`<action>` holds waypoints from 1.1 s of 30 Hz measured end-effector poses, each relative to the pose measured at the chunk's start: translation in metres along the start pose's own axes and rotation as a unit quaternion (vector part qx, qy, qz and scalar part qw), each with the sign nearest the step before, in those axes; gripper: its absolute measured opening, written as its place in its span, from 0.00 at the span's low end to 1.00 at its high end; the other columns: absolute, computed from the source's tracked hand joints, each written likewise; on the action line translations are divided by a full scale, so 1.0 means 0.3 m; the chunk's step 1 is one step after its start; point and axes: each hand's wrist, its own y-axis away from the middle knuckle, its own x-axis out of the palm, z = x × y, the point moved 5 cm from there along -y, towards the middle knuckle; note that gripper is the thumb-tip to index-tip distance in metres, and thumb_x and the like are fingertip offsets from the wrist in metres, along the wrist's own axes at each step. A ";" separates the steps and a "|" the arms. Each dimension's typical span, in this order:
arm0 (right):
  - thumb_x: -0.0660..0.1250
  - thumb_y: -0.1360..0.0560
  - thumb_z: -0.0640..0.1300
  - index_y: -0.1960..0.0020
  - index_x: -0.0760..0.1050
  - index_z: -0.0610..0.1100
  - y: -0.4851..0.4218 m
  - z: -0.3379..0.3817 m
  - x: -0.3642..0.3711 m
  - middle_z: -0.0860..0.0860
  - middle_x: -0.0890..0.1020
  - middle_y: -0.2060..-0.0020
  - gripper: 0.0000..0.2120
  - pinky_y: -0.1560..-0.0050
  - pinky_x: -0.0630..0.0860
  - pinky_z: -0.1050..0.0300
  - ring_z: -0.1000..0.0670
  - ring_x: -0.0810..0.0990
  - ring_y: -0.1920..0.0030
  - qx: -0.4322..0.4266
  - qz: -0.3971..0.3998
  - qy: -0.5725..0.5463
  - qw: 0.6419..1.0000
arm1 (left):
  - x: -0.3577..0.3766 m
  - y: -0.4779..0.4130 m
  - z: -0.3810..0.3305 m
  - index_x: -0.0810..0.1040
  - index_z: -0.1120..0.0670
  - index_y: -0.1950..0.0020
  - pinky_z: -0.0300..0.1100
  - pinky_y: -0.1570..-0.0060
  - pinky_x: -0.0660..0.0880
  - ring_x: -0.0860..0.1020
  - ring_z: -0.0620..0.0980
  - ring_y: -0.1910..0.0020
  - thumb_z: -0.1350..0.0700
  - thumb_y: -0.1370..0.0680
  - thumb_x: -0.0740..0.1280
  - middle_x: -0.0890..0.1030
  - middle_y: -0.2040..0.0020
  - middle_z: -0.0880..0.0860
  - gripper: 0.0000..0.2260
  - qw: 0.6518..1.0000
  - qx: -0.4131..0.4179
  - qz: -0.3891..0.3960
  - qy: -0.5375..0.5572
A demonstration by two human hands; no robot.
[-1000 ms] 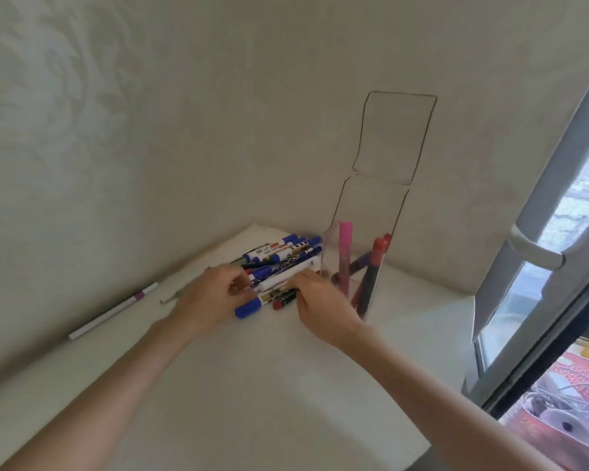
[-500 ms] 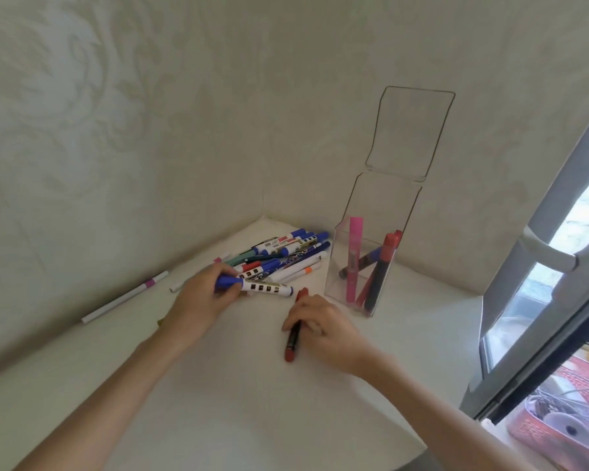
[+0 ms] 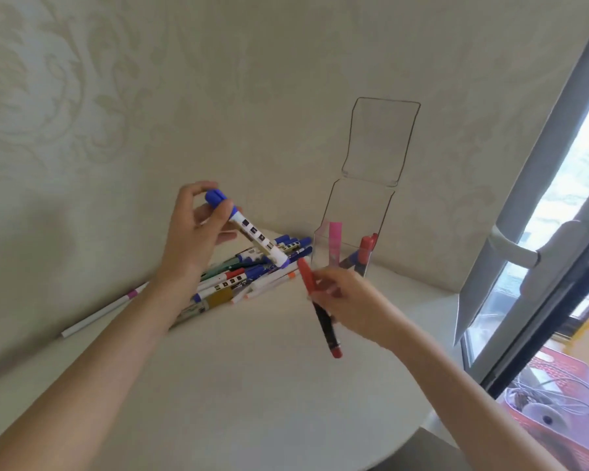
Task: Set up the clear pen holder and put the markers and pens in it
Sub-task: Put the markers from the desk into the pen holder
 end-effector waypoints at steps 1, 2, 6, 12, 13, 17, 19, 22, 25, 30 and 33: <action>0.63 0.25 0.39 0.49 0.75 0.48 0.030 0.024 -0.077 0.45 0.81 0.57 0.07 0.57 0.80 0.45 0.43 0.81 0.61 -0.027 -0.046 -0.089 0.995 | 0.035 -0.025 -0.041 0.70 0.48 0.46 0.37 0.59 0.80 0.82 0.47 0.59 0.57 0.24 0.64 0.83 0.54 0.53 0.09 1.000 0.022 0.001 0.014; 0.64 0.26 0.38 0.52 0.75 0.48 0.049 0.040 -0.164 0.46 0.81 0.59 0.07 0.59 0.80 0.44 0.42 0.82 0.62 -0.055 -0.105 -0.162 0.980 | 0.079 -0.053 -0.075 0.69 0.49 0.45 0.38 0.58 0.80 0.82 0.46 0.59 0.58 0.24 0.63 0.82 0.53 0.53 0.09 0.999 0.041 0.002 0.025; 0.65 0.26 0.36 0.47 0.71 0.45 0.064 0.088 -0.432 0.56 0.78 0.58 0.10 0.58 0.78 0.58 0.56 0.81 0.63 -0.148 -0.355 -0.177 0.906 | 0.281 -0.129 -0.149 0.69 0.50 0.47 0.42 0.56 0.80 0.81 0.44 0.58 0.59 0.24 0.65 0.76 0.49 0.54 0.09 0.992 0.114 0.050 -0.003; 0.62 0.26 0.34 0.33 0.60 0.52 -0.021 0.039 -0.431 0.56 0.76 0.58 0.26 0.55 0.78 0.58 0.55 0.80 0.56 -0.165 -0.389 -0.061 0.904 | 0.452 -0.087 -0.058 0.71 0.51 0.46 0.50 0.51 0.76 0.79 0.49 0.63 0.53 0.26 0.66 0.75 0.49 0.48 0.10 0.927 0.182 0.168 -0.282; 0.62 0.26 0.34 0.33 0.62 0.52 -0.028 0.027 -0.417 0.57 0.76 0.59 0.26 0.53 0.78 0.56 0.54 0.80 0.55 -0.161 -0.374 -0.050 0.912 | 0.450 -0.076 -0.036 0.72 0.51 0.47 0.49 0.52 0.76 0.79 0.47 0.63 0.52 0.26 0.67 0.76 0.49 0.48 0.10 0.915 0.190 0.184 -0.305; 0.66 0.28 0.35 0.35 0.64 0.51 -0.041 -0.003 -0.369 0.60 0.76 0.61 0.25 0.46 0.70 0.59 0.54 0.76 0.55 -0.146 -0.338 0.004 0.930 | 0.429 -0.061 0.055 0.76 0.51 0.50 0.44 0.52 0.73 0.76 0.48 0.54 0.51 0.27 0.67 0.80 0.53 0.48 0.08 0.866 0.195 0.234 -0.396; 0.67 0.28 0.40 0.37 0.66 0.51 -0.054 -0.008 -0.348 0.61 0.77 0.63 0.22 0.45 0.61 0.59 0.54 0.70 0.53 -0.119 -0.322 0.078 0.936 | 0.420 -0.060 0.091 0.80 0.51 0.51 0.45 0.51 0.69 0.72 0.50 0.51 0.49 0.26 0.65 0.80 0.52 0.50 0.09 0.839 0.219 0.231 -0.441; 0.65 0.27 0.45 0.41 0.71 0.50 -0.073 -0.013 -0.320 0.55 0.82 0.60 0.14 0.49 0.55 0.58 0.51 0.69 0.50 -0.095 -0.287 0.155 0.940 | 0.403 -0.036 0.121 0.79 0.50 0.45 0.45 0.43 0.64 0.65 0.48 0.47 0.45 0.26 0.63 0.72 0.41 0.52 0.14 0.836 0.235 0.226 -0.442; 0.59 0.23 0.54 0.48 0.79 0.51 -0.090 -0.023 -0.298 0.55 0.80 0.45 0.13 0.47 0.55 0.57 0.50 0.65 0.44 -0.063 -0.238 0.264 0.933 | 0.338 0.000 0.140 0.73 0.49 0.38 0.45 0.40 0.62 0.63 0.47 0.43 0.38 0.30 0.62 0.65 0.36 0.53 0.25 0.844 0.217 0.243 -0.425; 0.59 0.24 0.47 0.47 0.79 0.44 -0.044 0.020 -0.246 0.45 0.75 0.36 0.13 0.43 0.65 0.48 0.45 0.63 0.42 -0.139 -0.317 0.336 0.876 | 0.032 0.003 0.239 0.74 0.55 0.39 0.39 0.44 0.65 0.70 0.52 0.42 0.55 0.27 0.68 0.70 0.41 0.56 0.17 0.862 0.102 0.204 -0.452; 0.58 0.25 0.41 0.54 0.79 0.40 0.001 0.109 -0.157 0.45 0.80 0.48 0.10 0.50 0.68 0.52 0.45 0.70 0.48 -0.265 -0.346 0.243 0.867 | -0.155 0.029 0.297 0.76 0.56 0.43 0.43 0.47 0.69 0.74 0.53 0.46 0.54 0.27 0.69 0.73 0.47 0.53 0.14 0.862 0.029 0.179 -0.474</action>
